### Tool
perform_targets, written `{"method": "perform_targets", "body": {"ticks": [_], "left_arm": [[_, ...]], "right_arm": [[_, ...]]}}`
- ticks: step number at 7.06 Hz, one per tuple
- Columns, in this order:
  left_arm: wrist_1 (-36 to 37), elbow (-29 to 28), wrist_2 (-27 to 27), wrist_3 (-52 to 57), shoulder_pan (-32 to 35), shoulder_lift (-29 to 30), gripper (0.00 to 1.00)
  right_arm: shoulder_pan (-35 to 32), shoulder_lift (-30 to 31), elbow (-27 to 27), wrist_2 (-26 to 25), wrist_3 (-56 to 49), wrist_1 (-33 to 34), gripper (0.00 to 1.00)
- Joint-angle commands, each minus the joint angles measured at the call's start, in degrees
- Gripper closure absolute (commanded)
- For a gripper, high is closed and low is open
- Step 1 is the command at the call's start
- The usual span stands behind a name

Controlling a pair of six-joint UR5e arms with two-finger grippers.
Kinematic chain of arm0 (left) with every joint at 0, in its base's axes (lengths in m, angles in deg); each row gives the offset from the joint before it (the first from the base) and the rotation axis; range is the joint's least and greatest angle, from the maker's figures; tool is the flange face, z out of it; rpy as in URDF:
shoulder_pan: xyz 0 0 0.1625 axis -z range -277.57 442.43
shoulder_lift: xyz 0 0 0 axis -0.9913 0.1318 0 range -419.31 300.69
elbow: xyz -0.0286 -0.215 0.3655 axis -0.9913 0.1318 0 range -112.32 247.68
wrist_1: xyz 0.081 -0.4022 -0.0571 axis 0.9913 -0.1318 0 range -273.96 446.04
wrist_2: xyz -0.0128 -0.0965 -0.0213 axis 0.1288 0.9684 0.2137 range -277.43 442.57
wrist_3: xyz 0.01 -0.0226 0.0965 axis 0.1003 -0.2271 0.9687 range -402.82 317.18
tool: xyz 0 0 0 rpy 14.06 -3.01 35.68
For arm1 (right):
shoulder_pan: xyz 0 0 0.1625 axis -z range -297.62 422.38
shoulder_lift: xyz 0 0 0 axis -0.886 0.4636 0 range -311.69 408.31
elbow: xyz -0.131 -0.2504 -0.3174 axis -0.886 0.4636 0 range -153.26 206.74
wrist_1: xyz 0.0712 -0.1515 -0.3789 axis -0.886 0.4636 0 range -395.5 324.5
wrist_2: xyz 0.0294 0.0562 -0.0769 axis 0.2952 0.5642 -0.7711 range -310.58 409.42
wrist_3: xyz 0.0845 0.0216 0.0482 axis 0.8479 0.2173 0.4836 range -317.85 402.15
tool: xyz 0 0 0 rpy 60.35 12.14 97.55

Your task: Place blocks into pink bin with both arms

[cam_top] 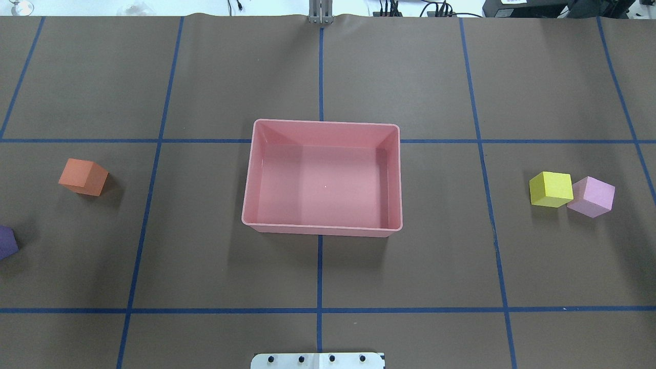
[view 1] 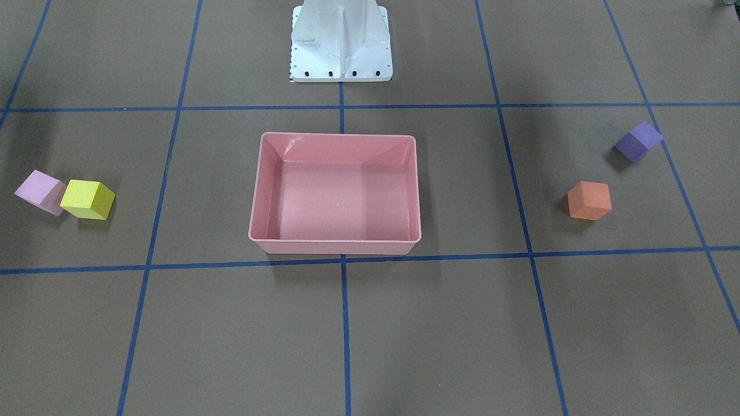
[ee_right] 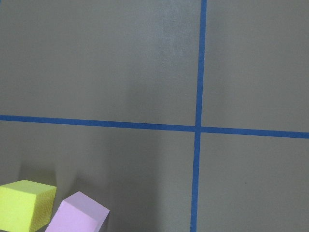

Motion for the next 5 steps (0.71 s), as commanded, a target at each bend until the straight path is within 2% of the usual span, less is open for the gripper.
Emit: {"method": "perform_targets", "body": {"ticks": [1,5], "left_arm": [[0.0,0.4,0.1,-0.2,0.0,0.0,0.0],[0.0,0.2,0.1,-0.1,0.0,0.0,0.0]], "right_arm": [[0.0,0.0,0.0,0.0,0.0,0.0,0.0],[0.1,-0.2,0.0,0.0,0.0,0.0,0.0]]}}
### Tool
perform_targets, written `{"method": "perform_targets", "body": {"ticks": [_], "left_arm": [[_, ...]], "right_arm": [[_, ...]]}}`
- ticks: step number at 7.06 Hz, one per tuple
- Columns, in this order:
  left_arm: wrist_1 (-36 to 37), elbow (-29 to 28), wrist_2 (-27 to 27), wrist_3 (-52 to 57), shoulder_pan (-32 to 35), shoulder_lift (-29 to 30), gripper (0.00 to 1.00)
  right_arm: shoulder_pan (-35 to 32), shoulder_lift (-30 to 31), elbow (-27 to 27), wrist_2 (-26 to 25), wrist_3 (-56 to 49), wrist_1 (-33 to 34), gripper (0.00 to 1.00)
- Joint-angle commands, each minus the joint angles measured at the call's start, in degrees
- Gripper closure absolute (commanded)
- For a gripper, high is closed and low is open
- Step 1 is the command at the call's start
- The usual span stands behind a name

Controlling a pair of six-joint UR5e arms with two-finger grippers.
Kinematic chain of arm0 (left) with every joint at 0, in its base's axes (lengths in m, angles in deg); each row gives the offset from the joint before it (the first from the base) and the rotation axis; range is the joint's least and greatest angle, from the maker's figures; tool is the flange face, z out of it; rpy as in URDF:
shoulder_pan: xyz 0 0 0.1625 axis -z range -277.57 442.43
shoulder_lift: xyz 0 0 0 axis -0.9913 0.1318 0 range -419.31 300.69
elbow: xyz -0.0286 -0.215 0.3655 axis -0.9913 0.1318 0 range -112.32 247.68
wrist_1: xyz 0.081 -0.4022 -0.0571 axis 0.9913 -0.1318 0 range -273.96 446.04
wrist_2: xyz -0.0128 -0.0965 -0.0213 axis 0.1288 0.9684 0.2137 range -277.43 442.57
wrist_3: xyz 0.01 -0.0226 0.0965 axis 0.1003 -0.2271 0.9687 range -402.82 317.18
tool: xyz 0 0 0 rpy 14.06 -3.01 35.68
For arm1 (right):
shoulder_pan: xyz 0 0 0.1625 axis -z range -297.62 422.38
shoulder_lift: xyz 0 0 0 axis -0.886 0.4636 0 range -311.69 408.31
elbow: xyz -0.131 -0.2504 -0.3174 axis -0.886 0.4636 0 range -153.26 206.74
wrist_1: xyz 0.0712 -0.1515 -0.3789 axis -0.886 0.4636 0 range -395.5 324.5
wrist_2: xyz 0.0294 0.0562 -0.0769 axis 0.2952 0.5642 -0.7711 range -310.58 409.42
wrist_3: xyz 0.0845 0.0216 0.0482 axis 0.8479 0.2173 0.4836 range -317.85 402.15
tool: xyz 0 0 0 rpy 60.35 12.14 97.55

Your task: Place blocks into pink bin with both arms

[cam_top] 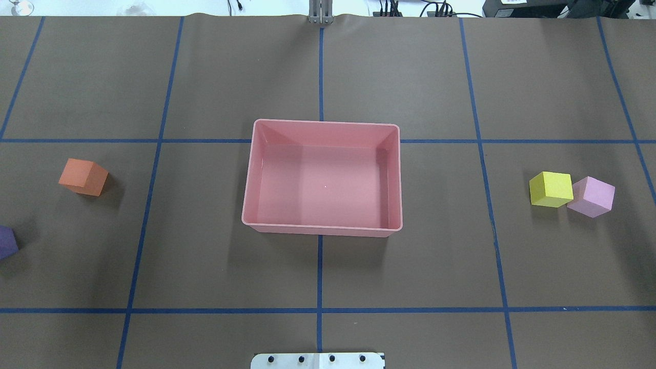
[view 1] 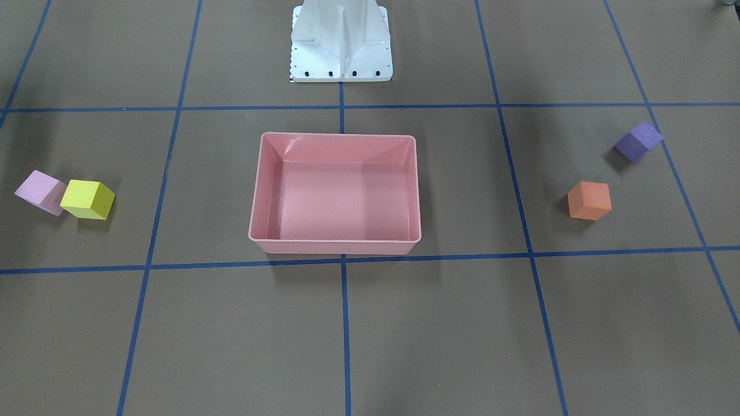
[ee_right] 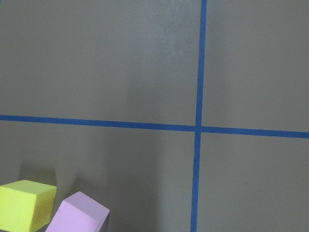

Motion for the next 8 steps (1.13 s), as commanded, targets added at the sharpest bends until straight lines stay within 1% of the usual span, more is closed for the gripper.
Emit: {"method": "perform_targets", "body": {"ticks": [1,5,6,7,8], "left_arm": [[0.1,-0.3,0.0,0.0,0.0,0.0,0.0],[0.0,-0.2,0.0,-0.1,-0.1,-0.1,0.0],[-1.6,0.2,-0.1,0.0,-0.1,0.0,0.0],[-5.7,0.0,-0.1,-0.2,-0.1,0.0,0.0],[-8.1,-0.3,-0.1,-0.1,-0.1,0.0,0.0]], "right_arm": [[0.0,0.0,0.0,0.2,0.0,0.1,0.0],[0.0,0.1,0.2,0.3,0.1,0.4,0.0],[0.0,0.1,0.2,0.3,0.1,0.4,0.0],[0.0,0.1,0.2,0.3,0.1,0.4,0.0],[0.0,0.1,0.2,0.3,0.1,0.4,0.0]]}}
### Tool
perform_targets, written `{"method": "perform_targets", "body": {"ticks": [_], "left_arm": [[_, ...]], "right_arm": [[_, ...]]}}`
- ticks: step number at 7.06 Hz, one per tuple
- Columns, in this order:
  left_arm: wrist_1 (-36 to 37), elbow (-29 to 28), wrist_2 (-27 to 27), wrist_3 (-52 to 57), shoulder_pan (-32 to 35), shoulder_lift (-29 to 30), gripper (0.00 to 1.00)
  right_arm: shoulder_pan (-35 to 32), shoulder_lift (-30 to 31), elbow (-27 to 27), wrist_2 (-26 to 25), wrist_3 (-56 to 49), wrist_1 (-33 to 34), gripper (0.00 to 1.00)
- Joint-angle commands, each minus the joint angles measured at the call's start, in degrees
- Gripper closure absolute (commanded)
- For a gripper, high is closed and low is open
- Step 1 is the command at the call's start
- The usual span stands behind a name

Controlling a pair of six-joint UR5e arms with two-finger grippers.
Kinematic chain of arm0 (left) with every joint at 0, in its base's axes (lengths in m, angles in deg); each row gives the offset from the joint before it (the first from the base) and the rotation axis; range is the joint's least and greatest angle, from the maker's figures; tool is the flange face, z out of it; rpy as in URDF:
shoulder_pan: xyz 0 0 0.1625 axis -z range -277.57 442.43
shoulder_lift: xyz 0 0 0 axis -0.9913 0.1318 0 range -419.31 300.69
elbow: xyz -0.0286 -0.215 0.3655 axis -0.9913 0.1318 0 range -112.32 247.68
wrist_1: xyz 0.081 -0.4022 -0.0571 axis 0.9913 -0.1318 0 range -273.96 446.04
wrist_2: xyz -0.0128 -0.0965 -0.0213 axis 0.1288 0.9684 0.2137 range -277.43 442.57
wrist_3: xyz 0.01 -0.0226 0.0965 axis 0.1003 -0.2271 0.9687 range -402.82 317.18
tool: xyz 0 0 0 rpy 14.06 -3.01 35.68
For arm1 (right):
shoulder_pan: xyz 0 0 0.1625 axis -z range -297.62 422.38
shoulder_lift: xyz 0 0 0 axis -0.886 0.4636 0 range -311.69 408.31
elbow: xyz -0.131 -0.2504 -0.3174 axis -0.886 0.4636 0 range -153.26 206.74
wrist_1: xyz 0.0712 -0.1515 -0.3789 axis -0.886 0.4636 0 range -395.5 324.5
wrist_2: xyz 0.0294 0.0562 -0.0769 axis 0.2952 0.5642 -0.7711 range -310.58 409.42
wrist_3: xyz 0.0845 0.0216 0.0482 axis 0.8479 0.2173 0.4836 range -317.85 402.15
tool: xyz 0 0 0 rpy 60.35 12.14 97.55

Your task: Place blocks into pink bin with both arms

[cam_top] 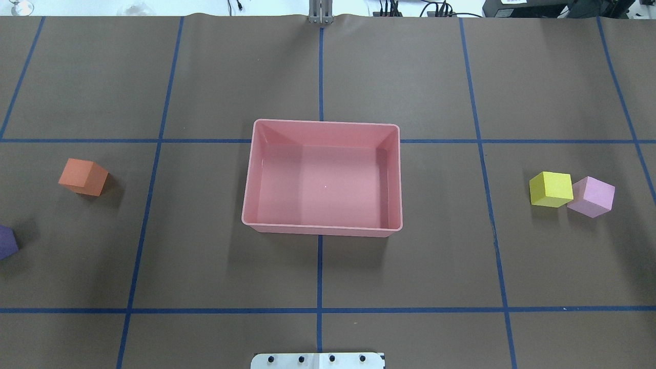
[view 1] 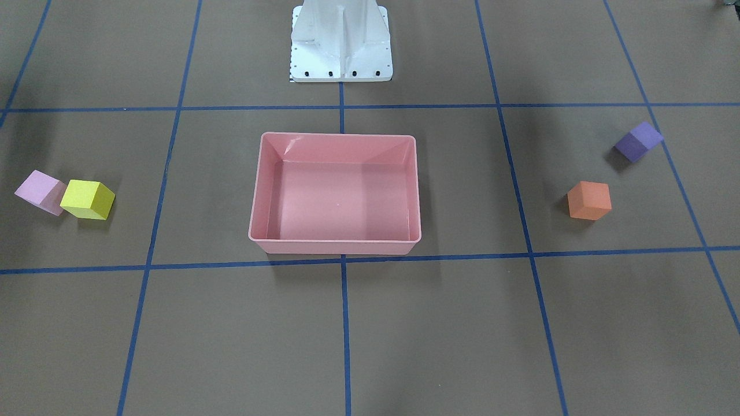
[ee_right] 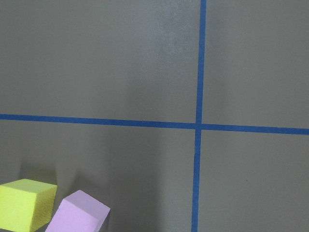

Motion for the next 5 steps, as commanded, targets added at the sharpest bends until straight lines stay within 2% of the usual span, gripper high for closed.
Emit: {"method": "perform_targets", "body": {"ticks": [1,3,4,5], "left_arm": [[-3.3,-0.3,0.0,-0.2,0.1,0.0,0.0],[-3.3,0.1,1.0,-7.5,-0.4,-0.2,0.0],[-3.5,0.2,5.0,-10.4,-2.1,-0.3,0.0],[-5.1,0.7,6.4,-17.4,-2.4,-0.7,0.0]], "right_arm": [[0.0,-0.1,0.0,0.0,0.0,0.0,0.0],[0.0,-0.2,-0.2,0.1,0.0,0.0,0.0],[0.0,-0.2,-0.2,0.1,0.0,0.0,0.0],[0.0,-0.2,-0.2,0.1,0.0,0.0,0.0]]}}
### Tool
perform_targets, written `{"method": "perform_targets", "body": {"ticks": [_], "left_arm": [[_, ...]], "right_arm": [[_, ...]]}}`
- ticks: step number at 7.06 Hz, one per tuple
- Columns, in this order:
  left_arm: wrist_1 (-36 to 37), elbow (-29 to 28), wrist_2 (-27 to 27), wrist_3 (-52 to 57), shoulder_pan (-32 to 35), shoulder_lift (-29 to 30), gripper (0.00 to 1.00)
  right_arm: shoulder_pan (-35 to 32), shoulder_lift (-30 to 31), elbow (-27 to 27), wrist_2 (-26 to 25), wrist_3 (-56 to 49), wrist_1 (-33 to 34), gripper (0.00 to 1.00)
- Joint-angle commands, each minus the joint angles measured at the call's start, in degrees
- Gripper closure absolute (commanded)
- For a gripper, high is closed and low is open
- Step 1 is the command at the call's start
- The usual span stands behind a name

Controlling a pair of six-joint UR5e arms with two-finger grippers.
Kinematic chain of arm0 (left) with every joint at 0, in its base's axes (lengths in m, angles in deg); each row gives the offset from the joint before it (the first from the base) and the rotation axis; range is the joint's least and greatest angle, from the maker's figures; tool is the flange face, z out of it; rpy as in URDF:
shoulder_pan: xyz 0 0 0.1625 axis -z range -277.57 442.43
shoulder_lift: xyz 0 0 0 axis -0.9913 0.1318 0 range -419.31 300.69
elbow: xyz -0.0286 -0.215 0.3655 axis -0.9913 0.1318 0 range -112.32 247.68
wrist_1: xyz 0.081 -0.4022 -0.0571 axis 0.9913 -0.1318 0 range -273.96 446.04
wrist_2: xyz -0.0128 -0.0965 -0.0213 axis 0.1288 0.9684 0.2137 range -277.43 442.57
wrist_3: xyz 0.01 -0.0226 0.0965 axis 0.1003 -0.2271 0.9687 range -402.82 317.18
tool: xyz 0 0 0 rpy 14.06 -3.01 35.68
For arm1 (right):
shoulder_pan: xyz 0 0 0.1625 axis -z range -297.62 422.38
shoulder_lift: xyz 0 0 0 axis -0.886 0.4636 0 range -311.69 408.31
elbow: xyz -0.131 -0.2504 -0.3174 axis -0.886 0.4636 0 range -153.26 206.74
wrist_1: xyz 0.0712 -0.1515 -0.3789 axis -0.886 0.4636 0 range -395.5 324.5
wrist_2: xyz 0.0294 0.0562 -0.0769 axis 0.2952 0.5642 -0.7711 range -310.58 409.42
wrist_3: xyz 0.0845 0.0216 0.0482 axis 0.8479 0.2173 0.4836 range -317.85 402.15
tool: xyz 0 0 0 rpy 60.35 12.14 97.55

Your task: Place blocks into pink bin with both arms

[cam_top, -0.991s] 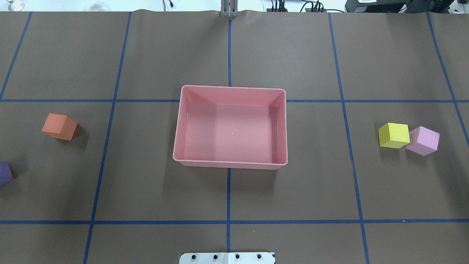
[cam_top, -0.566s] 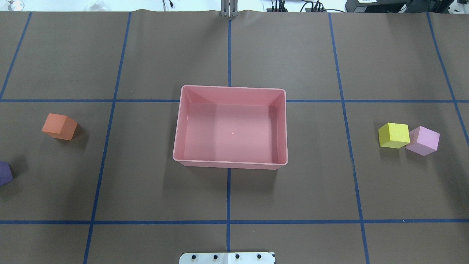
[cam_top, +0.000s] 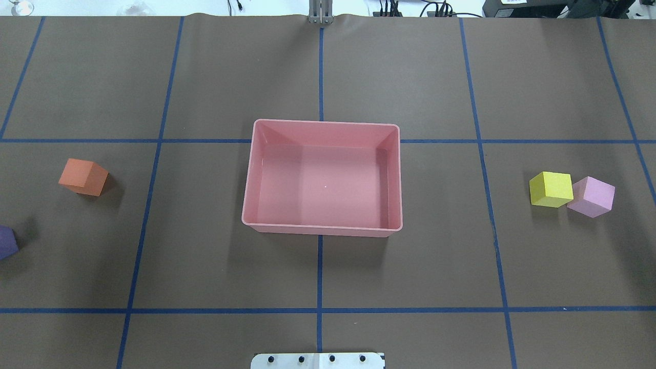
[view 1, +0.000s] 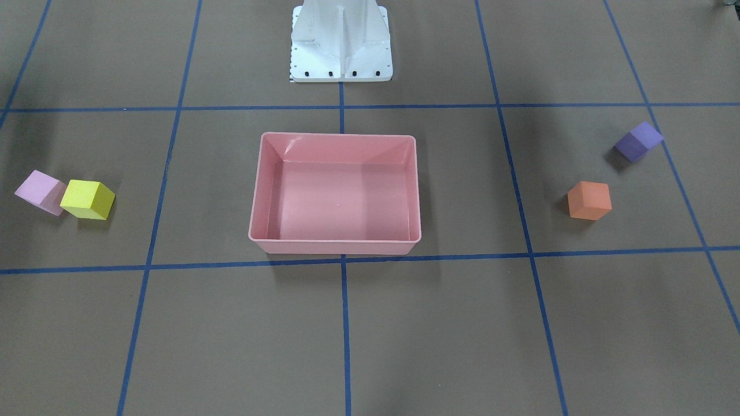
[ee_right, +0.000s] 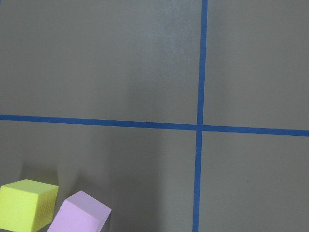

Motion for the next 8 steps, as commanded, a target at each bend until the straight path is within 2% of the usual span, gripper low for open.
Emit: {"method": "perform_targets", "body": {"ticks": [1,2,4,5,6,7,8], "left_arm": [[-7.6,0.6,2.4,-14.4,-2.1,-2.6,0.0],[-13.7,0.7,1.9,-22.8,-4.3,-5.1,0.0],[-16.0,6.8,-1.7,-38.4,-11.2,-10.3,0.0],[-17.9,8.6,-3.8,-41.7,-13.9,-13.7,0.0],[-26.1,8.6,-7.2,-47.8,-16.1,-17.7,0.0],[-32.3,8.6,-12.1,-55.7,-21.7,-20.4,0.01],[-35.3,8.6,-16.1,-62.7,-27.0,-20.8,0.0]], "right_arm": [[0.0,0.0,0.0,0.0,0.0,0.0,0.0],[0.1,0.0,0.0,0.1,0.0,0.0,0.0],[0.1,0.0,-0.1,0.1,0.0,-0.1,0.0],[0.1,0.0,-0.1,0.1,0.0,-0.1,0.0],[0.1,0.0,0.0,0.1,0.0,-0.2,0.0],[0.2,0.0,0.0,0.1,0.0,-0.2,0.0],[0.3,0.0,0.1,0.1,0.0,-0.3,0.0]]}}
